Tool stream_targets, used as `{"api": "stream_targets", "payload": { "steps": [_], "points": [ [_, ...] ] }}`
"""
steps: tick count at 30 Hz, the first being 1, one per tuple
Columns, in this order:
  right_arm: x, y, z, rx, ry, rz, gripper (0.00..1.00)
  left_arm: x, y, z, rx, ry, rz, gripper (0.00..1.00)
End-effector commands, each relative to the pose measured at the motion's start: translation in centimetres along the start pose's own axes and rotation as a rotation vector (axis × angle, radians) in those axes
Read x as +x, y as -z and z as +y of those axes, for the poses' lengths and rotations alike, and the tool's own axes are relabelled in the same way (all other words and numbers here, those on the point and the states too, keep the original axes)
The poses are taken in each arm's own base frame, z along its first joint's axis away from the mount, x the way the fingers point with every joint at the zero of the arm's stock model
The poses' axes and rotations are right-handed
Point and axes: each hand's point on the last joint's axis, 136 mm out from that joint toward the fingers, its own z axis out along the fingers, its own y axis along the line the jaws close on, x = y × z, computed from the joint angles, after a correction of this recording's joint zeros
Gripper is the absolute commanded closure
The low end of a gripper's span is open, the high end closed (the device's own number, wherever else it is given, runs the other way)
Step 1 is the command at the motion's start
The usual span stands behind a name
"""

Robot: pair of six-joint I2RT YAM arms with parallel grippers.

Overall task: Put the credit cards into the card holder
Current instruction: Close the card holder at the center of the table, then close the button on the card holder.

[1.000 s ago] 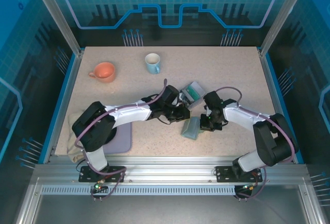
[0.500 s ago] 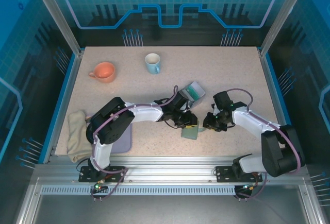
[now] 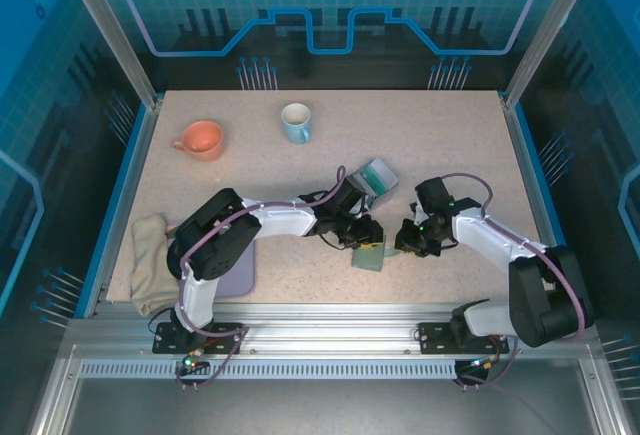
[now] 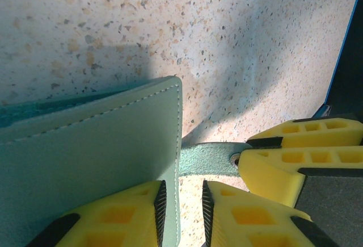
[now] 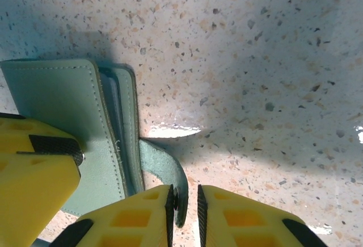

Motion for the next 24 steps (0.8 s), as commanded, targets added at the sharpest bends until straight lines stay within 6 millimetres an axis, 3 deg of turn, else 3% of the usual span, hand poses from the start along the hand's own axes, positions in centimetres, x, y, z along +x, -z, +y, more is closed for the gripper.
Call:
{"api": "stream_targets", "payload": {
  "steps": [1, 15, 21, 24],
  "points": [
    [0.5, 0.8, 0.0, -0.019, -0.014, 0.005, 0.80, 0.6, 0.3, -0.7, 0.008, -0.012, 0.018, 0.74],
    [0.2, 0.7, 0.7, -0.065, -0.005, 0.010, 0.99, 0.4, 0.7, -1.2, 0.016, -0.026, 0.013, 0.74],
    [-0.3, 1.2, 1.6, -0.102, 0.008, -0.005, 1.00, -0.2, 3.4, -2.9, 0.006, -0.106, -0.060, 0.63],
    [-0.3, 1.3, 1.7, -0.108, 0.007, -0.002, 1.00, -0.4, 5.0, -2.6, -0.052, -0.138, -0.106, 0.56]
  ]
}}
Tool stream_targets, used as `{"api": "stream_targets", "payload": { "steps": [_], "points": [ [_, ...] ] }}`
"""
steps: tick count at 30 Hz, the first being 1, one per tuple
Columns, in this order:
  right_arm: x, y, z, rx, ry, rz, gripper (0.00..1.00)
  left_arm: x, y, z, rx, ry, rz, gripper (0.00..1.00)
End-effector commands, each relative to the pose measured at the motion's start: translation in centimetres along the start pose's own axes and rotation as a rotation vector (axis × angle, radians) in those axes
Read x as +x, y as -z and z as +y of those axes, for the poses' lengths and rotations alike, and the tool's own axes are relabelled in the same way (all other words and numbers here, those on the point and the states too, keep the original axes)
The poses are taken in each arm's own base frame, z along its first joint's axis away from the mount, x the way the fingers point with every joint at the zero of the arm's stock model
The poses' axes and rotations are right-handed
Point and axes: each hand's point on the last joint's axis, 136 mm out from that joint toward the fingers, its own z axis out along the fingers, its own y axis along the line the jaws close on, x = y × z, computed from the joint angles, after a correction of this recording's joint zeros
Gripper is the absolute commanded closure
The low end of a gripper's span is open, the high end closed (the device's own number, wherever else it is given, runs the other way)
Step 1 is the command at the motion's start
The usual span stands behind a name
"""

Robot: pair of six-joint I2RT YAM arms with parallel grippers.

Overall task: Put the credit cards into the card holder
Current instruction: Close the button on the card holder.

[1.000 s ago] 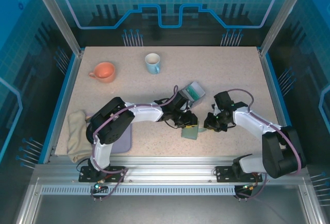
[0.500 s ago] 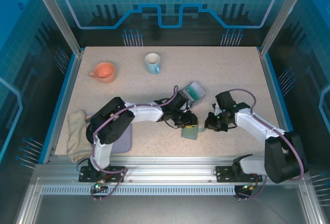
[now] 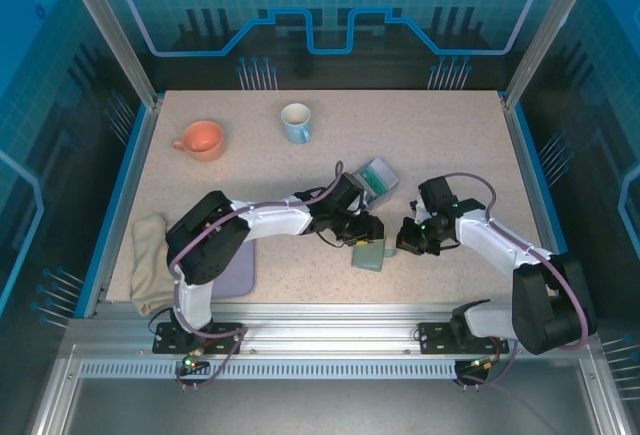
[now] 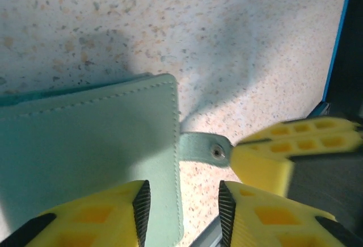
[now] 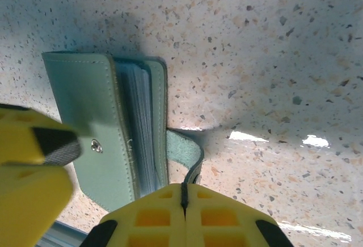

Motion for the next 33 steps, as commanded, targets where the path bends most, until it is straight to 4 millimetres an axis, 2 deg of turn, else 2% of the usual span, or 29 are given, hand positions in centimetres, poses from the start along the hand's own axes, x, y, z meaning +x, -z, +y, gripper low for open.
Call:
{"api": "stream_targets", "payload": {
  "steps": [1, 5, 8, 19, 33],
  "points": [
    [-0.4, 0.5, 0.7, -0.040, 0.000, 0.000, 1.00, -0.4, 3.0, -0.7, -0.069, -0.073, -0.070, 0.53],
    [-0.4, 0.7, 1.1, -0.061, 0.007, -0.004, 1.00, -0.4, 3.8, 2.0, -0.162, -0.040, -0.082, 0.49],
    [-0.4, 1.1, 1.3, -0.070, 0.012, -0.012, 1.00, 0.1, 3.3, 3.4, -0.161, -0.002, -0.058, 0.50],
    [-0.3, 1.5, 1.7, -0.088, 0.027, -0.015, 1.00, 1.2, 0.6, 5.6, -0.203, 0.027, 0.039, 0.53],
    [-0.7, 1.5, 4.0, -0.185, 0.065, 0.016, 1.00, 2.1, -1.6, 6.2, -0.214, 0.034, 0.097, 0.58]
  ]
}}
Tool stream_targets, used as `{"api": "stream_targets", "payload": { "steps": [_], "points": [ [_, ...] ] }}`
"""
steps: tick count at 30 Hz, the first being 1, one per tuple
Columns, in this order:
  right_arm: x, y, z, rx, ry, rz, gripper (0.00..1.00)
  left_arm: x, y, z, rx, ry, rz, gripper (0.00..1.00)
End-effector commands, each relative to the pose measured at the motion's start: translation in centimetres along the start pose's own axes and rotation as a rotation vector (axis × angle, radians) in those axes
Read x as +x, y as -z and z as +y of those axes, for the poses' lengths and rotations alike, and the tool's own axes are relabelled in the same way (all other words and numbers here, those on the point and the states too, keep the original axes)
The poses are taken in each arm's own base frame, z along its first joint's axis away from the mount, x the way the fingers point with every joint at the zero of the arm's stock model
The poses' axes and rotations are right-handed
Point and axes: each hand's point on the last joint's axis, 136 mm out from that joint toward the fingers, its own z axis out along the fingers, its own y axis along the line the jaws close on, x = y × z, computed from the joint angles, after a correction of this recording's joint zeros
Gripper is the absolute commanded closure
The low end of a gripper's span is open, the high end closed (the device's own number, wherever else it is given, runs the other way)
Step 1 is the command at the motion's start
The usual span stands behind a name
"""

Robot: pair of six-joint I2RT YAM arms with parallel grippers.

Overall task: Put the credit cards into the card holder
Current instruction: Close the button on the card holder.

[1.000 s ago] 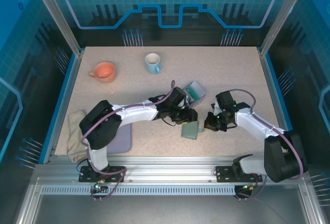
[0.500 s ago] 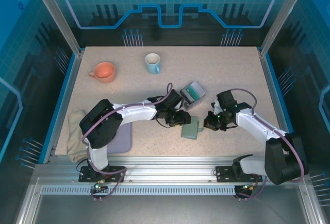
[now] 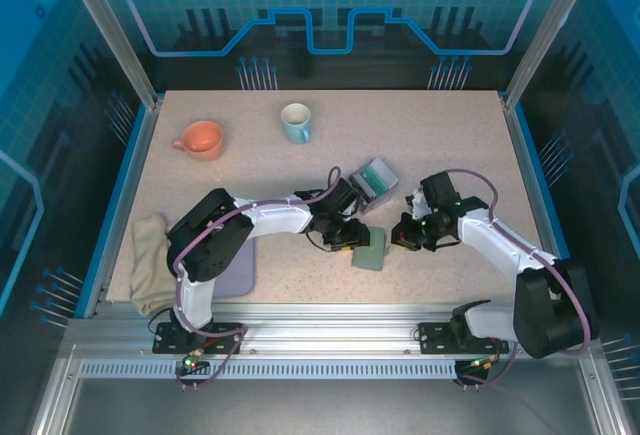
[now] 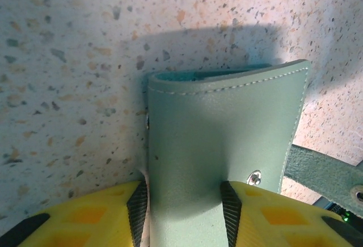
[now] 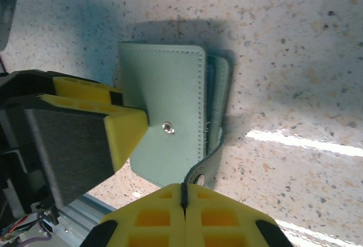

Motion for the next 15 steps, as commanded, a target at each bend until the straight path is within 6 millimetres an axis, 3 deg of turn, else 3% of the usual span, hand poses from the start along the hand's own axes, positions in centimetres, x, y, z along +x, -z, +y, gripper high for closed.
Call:
{"api": "stream_targets", "payload": {
  "steps": [1, 15],
  "points": [
    [-0.8, 0.1, 1.4, -0.054, 0.019, 0.004, 1.00, 0.9, -1.0, 0.2, -0.014, -0.019, 0.047, 0.59],
    [-0.4, -2.4, 2.5, -0.025, 0.057, 0.076, 1.00, 1.0, -1.1, 0.1, -0.010, -0.011, 0.044, 0.67]
  ]
}}
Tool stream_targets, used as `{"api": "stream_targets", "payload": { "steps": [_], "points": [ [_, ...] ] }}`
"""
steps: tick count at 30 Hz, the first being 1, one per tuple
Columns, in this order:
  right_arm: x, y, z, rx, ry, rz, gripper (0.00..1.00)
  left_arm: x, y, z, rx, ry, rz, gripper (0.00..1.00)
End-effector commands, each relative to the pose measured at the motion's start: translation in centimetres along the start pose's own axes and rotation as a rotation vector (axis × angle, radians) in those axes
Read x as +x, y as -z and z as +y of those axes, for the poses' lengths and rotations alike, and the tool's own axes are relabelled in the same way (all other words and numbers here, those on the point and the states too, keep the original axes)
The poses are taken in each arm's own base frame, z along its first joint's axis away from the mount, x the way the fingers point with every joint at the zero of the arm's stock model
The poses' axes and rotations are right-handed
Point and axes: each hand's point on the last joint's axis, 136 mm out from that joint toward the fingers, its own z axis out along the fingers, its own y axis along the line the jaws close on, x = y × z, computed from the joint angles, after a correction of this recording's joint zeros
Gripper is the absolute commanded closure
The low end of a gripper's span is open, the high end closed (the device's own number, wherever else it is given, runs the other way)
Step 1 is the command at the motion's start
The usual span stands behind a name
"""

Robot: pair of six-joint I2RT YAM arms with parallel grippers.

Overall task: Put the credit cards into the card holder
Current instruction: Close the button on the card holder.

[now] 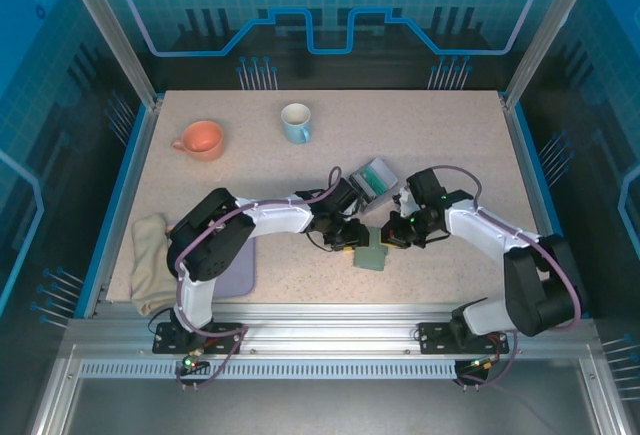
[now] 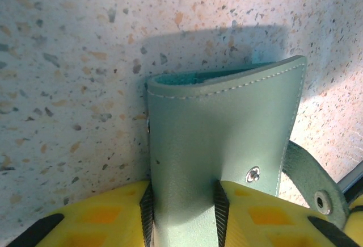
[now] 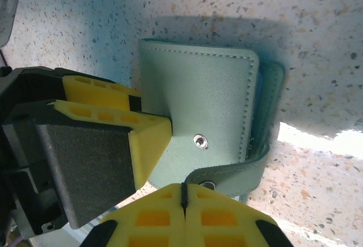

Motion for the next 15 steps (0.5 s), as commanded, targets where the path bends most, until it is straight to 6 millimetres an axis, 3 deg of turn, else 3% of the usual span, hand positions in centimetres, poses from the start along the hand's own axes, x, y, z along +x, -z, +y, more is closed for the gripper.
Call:
{"api": "stream_targets", "payload": {
  "steps": [1, 15],
  "points": [
    [-0.3, -0.4, 1.1, -0.019, 0.017, 0.010, 1.00, 1.0, -0.9, 0.1, -0.009, -0.014, 0.039, 0.67],
    [-0.7, -2.4, 0.7, 0.018, 0.012, 0.039, 1.00, 1.0, -0.9, -0.2, 0.007, -0.012, 0.038, 0.68]
  ]
}}
